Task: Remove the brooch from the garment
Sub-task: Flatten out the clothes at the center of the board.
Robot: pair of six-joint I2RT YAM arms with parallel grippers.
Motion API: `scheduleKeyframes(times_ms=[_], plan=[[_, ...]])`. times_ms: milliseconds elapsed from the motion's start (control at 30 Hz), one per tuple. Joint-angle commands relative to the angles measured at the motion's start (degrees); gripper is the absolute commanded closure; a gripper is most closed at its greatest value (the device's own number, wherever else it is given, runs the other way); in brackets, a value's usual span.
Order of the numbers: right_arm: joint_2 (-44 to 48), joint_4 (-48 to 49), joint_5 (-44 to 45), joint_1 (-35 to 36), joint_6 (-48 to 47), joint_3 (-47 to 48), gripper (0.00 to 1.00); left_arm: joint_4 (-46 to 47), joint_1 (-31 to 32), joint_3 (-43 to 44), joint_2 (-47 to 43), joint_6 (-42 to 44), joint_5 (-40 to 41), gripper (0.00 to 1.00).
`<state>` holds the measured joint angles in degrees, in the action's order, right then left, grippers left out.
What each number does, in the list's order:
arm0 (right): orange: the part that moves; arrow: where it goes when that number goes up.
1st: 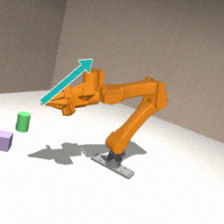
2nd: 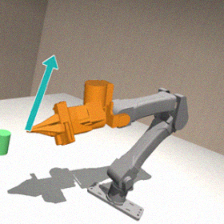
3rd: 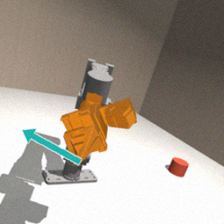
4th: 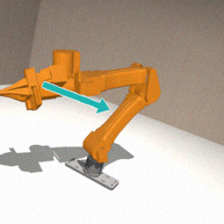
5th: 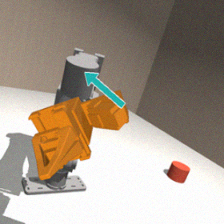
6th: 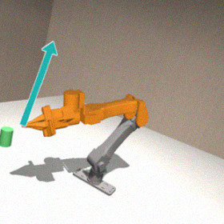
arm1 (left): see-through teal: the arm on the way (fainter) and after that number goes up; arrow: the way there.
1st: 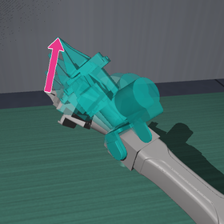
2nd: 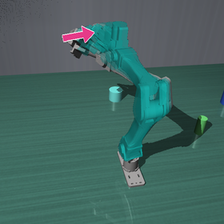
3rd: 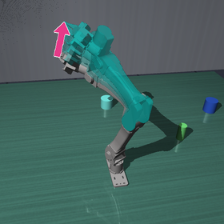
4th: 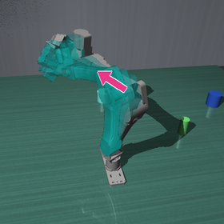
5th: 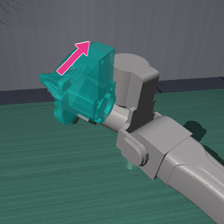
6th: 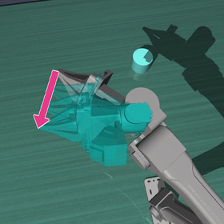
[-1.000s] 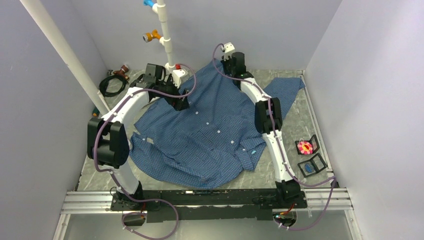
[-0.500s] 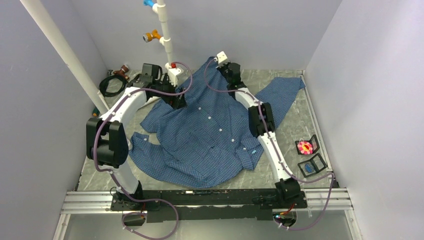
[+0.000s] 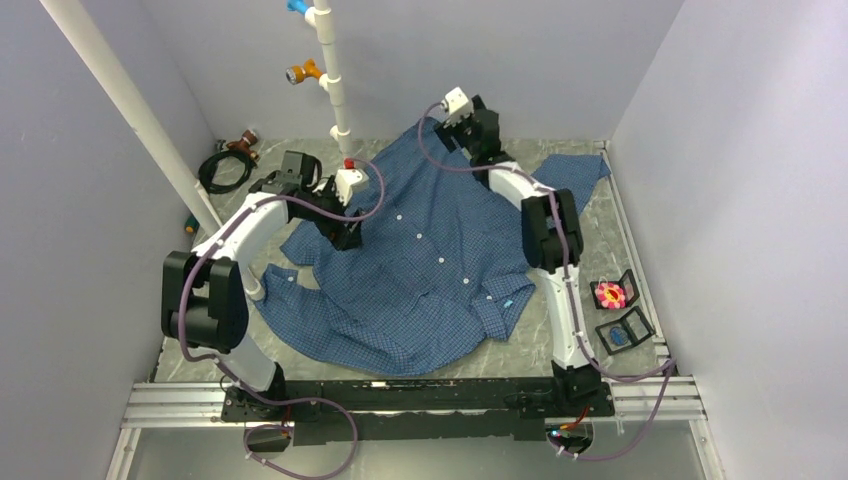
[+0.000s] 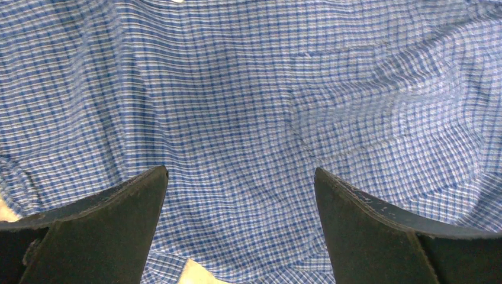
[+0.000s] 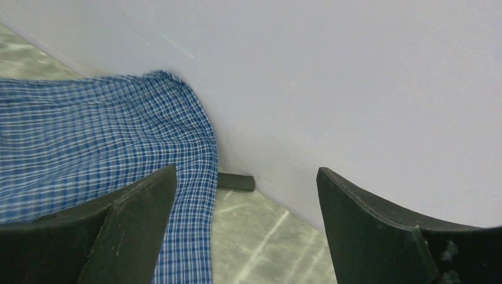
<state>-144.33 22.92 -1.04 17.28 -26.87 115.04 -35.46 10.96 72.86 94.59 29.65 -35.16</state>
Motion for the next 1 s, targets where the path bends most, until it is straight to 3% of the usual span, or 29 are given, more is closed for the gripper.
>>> scheduleKeyframes(times_ms=[0,200,400,600,767,967], plan=[[14.3,-14.0,-7.9,-0.5,2.1,-4.8,0.08,-5.9,0.8,-2.2,-4.3,9.2,-6.2,0.00],[26.7,-42.1,-12.7,-1.8,1.6,-12.3,0.09,-7.0,10.0,-5.1,-4.8,13.4,-6.1,0.01],[30.5,-58.8,-14.9,-10.8,3.1,-18.3,0.19,-3.1,22.2,-5.8,-2.7,12.6,0.1,0.04],[27.5,-58.8,-9.8,-20.7,2.3,-22.0,0.35,-0.1,30.9,-2.8,3.0,7.9,2.6,0.23],[23.0,-60.6,-9.8,-24.0,-0.8,-20.8,0.41,-0.9,36.1,-1.7,7.9,7.0,4.7,0.29],[19.2,-59.4,-8.0,-24.8,-4.1,-21.7,0.42,-5.0,41.4,-5.4,11.3,11.8,8.8,0.33]])
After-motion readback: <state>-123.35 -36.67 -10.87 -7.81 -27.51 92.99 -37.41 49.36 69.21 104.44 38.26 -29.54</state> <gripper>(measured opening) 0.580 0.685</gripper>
